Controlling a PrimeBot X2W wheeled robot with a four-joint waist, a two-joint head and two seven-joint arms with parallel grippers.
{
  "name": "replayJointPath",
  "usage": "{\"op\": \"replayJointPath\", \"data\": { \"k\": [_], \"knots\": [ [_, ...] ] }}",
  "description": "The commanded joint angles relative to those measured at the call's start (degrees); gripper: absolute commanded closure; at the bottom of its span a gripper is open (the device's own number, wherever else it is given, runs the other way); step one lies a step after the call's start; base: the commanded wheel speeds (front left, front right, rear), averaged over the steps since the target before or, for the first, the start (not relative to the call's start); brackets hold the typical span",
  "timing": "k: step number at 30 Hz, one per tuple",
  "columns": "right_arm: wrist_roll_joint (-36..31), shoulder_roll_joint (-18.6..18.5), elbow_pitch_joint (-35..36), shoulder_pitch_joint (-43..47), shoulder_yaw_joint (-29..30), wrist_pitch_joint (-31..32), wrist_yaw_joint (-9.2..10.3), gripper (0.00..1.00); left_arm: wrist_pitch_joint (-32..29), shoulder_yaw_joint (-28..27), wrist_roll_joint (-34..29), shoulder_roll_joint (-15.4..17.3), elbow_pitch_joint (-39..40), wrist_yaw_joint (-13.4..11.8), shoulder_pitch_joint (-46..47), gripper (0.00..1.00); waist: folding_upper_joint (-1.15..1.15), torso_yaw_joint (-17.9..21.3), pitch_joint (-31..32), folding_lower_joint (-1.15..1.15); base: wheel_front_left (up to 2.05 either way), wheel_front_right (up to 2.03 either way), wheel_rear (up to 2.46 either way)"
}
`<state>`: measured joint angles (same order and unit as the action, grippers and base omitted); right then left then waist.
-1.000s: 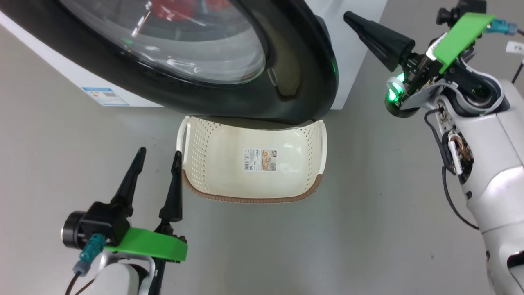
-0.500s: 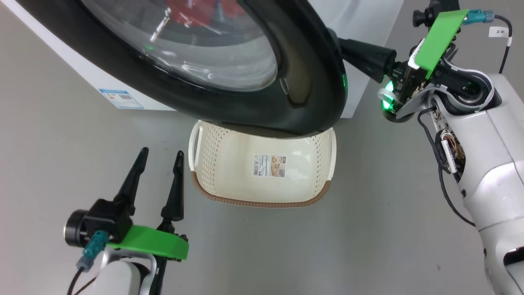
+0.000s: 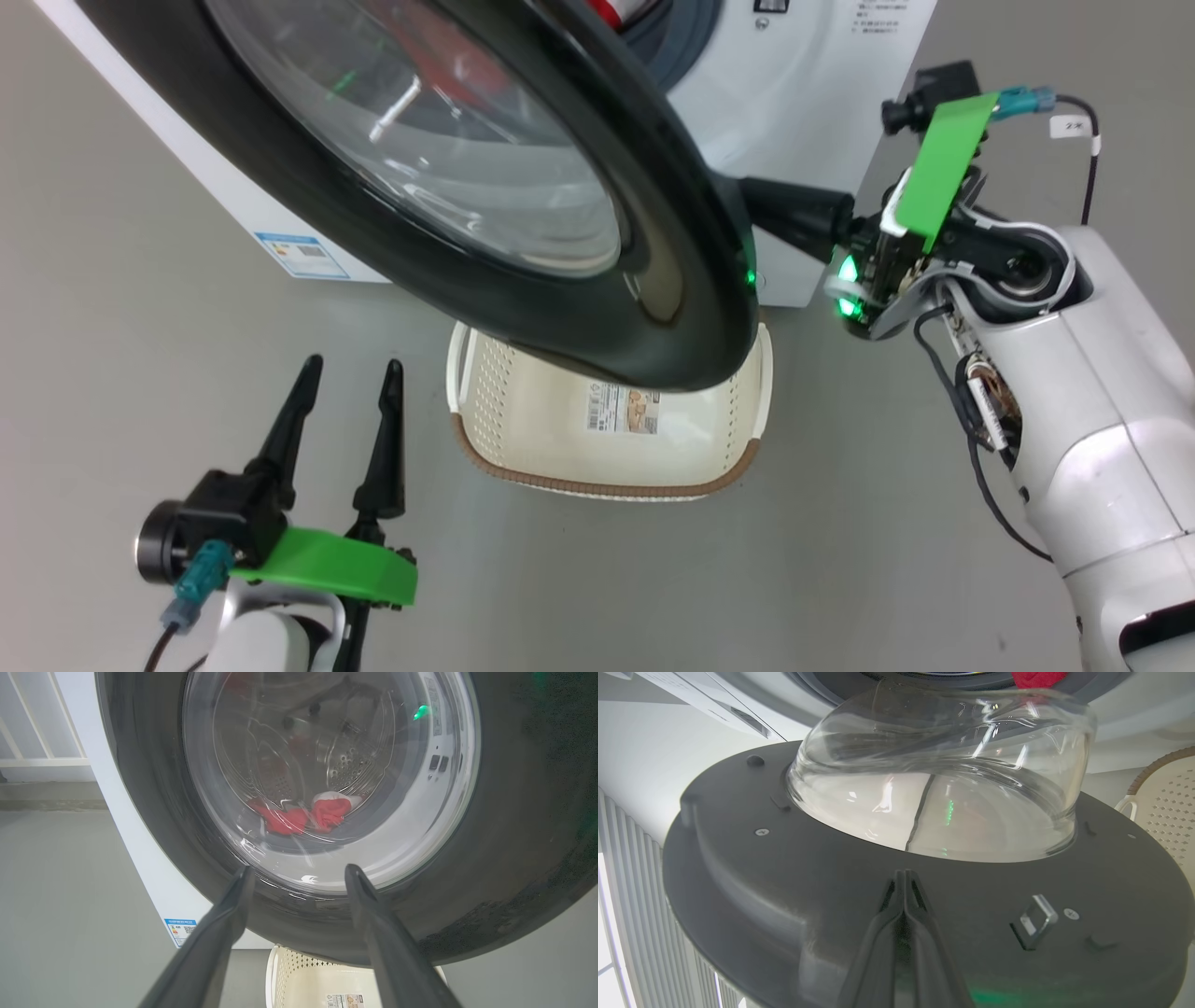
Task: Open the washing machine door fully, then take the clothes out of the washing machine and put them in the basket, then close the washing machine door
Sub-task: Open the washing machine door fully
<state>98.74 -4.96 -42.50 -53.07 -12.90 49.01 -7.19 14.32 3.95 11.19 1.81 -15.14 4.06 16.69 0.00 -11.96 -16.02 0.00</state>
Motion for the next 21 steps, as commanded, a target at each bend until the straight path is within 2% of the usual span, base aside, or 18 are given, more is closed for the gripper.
{"op": "replayJointPath", "data": {
  "k": [1,14,21],
  "knots": [
    [-0.7,1.8,2.0,0.8,-1.1,0.8,-0.30,1.00,0.7,-2.1,0.3,1.1,1.1,-0.1,-0.8,0.00,0.00,-0.4,0.9,0.00,0.00,0.00,0.00],
    [-0.1,2.1,3.4,5.4,-6.0,2.6,-0.30,1.00,0.7,-2.9,0.7,1.1,0.4,-0.2,-3.3,0.00,0.00,-2.7,5.8,0.00,0.00,0.00,0.00],
    [1.8,2.1,3.8,8.2,-10.8,2.9,-0.30,1.00,0.7,-3.2,0.7,1.1,-0.3,-0.2,-5.1,0.00,0.00,-4.9,9.4,0.00,0.00,0.00,0.00]
  ]
}}
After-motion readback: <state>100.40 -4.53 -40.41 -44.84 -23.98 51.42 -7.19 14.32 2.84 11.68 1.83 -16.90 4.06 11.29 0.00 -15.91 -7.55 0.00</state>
